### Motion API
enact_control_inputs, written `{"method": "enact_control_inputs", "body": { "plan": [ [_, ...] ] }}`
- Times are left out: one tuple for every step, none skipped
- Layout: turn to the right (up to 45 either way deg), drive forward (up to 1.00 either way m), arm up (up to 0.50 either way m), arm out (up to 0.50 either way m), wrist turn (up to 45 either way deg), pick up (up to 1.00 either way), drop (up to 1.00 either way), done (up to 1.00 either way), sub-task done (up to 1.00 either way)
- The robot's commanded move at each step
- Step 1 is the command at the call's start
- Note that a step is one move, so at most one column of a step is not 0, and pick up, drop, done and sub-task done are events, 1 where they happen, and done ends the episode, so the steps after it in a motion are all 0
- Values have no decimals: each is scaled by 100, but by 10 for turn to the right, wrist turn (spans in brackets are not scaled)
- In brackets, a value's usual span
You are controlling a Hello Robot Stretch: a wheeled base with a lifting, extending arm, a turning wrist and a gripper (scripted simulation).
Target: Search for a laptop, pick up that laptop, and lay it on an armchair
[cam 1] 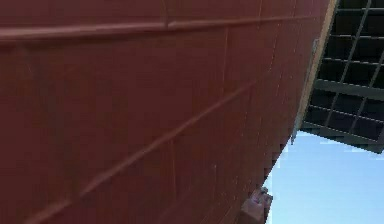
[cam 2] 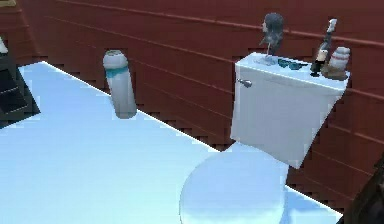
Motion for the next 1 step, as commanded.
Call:
{"method": "enact_control_inputs", "body": {
  "plan": [
    [450,0,0,0,0,0,0,0,0]
  ]
}}
